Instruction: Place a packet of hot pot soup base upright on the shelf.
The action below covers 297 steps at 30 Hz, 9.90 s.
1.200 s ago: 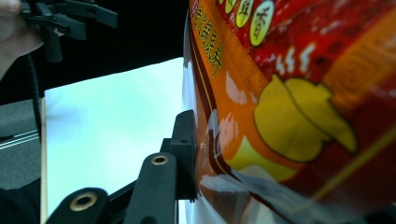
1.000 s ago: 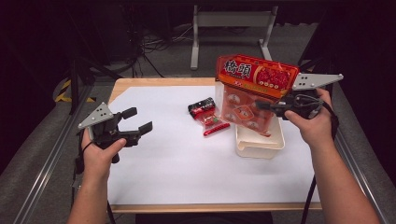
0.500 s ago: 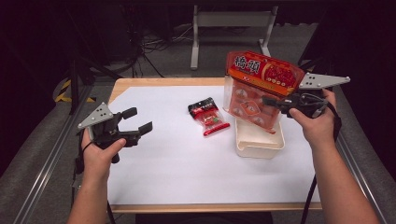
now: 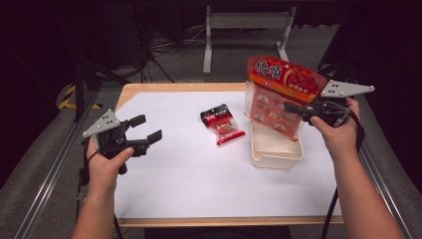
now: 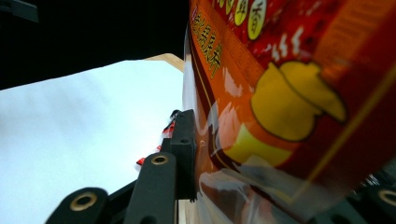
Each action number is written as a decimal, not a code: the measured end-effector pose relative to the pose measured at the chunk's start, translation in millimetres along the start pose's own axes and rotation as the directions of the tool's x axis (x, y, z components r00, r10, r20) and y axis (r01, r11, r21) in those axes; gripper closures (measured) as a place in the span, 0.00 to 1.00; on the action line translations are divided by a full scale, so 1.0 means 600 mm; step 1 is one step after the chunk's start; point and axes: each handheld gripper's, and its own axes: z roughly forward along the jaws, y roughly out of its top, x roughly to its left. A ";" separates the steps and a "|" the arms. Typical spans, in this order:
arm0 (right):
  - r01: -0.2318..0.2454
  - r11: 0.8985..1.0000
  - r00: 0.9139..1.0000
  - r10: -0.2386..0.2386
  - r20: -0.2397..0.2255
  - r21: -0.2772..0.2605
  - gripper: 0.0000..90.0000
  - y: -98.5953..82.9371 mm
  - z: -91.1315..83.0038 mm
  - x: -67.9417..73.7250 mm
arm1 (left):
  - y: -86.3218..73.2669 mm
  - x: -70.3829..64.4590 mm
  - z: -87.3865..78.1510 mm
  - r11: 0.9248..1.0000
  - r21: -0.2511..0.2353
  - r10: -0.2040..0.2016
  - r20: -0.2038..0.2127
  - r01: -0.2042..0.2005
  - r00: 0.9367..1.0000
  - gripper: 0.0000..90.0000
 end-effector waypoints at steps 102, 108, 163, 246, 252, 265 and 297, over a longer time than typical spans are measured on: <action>-0.113 0.993 0.973 0.106 0.203 0.025 0.36 -0.143 -0.005 0.009 | -0.023 0.017 0.038 0.996 0.090 -0.023 -0.008 0.024 1.000 0.15; -0.104 0.994 0.969 0.095 0.228 0.029 0.36 -0.151 -0.033 0.013 | -0.023 0.016 0.054 0.995 0.098 -0.015 0.000 0.015 1.000 0.15; 0.017 1.000 0.993 -0.020 -0.119 -0.023 0.41 -0.143 -0.036 0.137 | -0.075 -0.043 0.306 0.959 0.283 0.014 -0.008 -0.011 1.000 0.18; 0.020 1.000 0.989 -0.021 -0.145 -0.003 0.38 -0.148 -0.014 0.144 | -0.099 -0.073 0.265 0.930 0.363 0.085 -0.046 -0.063 0.995 1.00; 0.002 1.000 0.990 -0.001 -0.142 0.006 0.40 -0.145 -0.007 0.147 | -0.093 -0.099 0.217 0.944 0.310 0.119 -0.011 -0.110 0.993 1.00; -0.047 0.999 0.985 0.051 -0.163 0.028 0.43 -0.140 0.018 0.158 | -0.125 -0.133 0.142 0.933 0.347 0.085 0.043 -0.094 0.995 1.00; -0.090 0.989 0.969 0.114 -0.217 0.118 0.42 -0.146 0.093 0.193 | -0.176 -0.202 0.094 0.934 0.318 0.161 0.036 -0.164 0.986 1.00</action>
